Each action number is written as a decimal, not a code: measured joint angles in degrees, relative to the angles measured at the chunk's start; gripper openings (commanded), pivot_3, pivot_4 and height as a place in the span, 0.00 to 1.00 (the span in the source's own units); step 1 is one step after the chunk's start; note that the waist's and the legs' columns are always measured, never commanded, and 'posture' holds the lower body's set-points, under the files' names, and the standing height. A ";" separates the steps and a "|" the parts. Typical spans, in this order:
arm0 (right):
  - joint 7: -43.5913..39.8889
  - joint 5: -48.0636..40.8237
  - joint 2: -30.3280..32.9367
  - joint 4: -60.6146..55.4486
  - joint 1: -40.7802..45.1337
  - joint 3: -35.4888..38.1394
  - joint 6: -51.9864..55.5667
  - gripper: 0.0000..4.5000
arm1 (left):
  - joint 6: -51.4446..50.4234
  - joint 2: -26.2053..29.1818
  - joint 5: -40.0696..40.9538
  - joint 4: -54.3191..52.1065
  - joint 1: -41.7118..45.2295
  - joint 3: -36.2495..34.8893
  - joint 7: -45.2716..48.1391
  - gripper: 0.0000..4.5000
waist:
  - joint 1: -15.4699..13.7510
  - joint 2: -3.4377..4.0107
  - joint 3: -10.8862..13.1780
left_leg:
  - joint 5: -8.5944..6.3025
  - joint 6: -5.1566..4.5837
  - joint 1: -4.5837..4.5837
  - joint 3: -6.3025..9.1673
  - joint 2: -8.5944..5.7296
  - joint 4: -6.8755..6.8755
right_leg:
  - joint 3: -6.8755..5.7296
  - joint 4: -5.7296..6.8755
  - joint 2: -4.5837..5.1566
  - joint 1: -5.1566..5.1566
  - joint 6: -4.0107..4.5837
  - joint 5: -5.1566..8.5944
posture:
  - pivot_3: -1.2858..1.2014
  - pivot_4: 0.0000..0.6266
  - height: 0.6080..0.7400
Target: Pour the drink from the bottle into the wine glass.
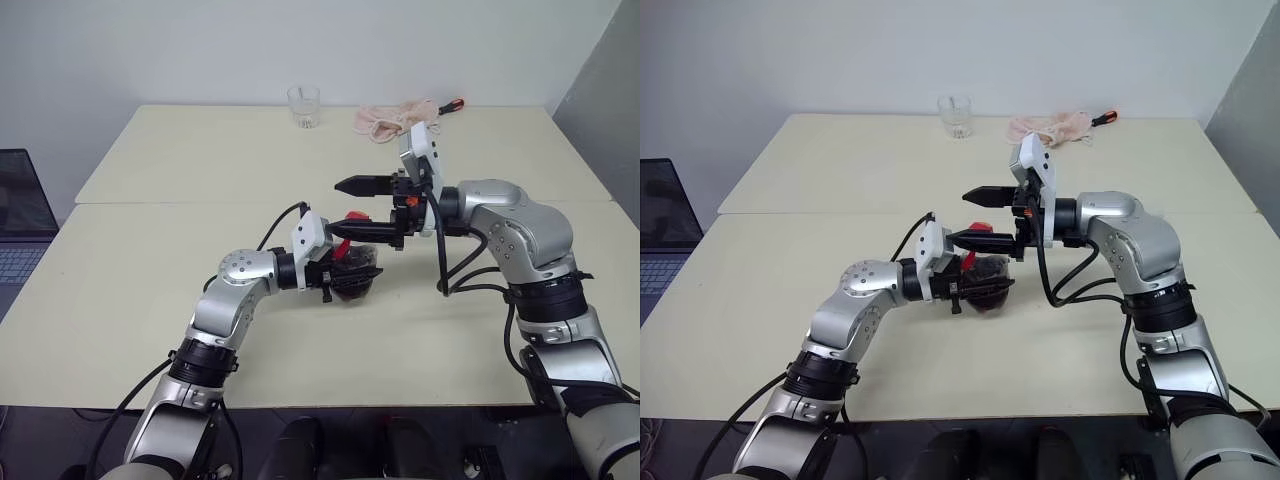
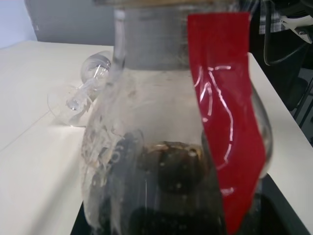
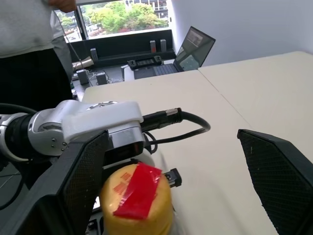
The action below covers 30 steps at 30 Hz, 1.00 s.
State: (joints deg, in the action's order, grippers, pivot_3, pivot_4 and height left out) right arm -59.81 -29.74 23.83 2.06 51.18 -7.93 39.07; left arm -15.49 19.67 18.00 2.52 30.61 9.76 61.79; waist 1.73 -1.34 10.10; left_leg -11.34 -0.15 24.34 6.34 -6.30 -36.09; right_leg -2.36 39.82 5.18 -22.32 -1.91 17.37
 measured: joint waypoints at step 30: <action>-2.14 -6.84 11.08 -10.93 -6.87 4.90 6.48 1.00 | 0.00 0.16 -0.03 0.00 0.02 0.03 0.14 0.37 | -0.03 0.00 0.00 | -0.01 -0.02 0.00 0.00 0.01 0.00 | -0.01 -0.03 0.00 0.02 0.00 0.00 | 0.52 0.24 1.00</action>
State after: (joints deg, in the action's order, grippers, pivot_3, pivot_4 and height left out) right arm -61.95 -36.59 34.92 -8.87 44.31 -3.03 45.55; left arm -15.49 19.83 17.97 2.52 30.64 9.79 61.93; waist 1.70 -1.34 10.10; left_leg -11.35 -0.17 24.34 6.34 -6.29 -36.08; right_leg -2.37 39.79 5.19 -22.30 -1.91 17.37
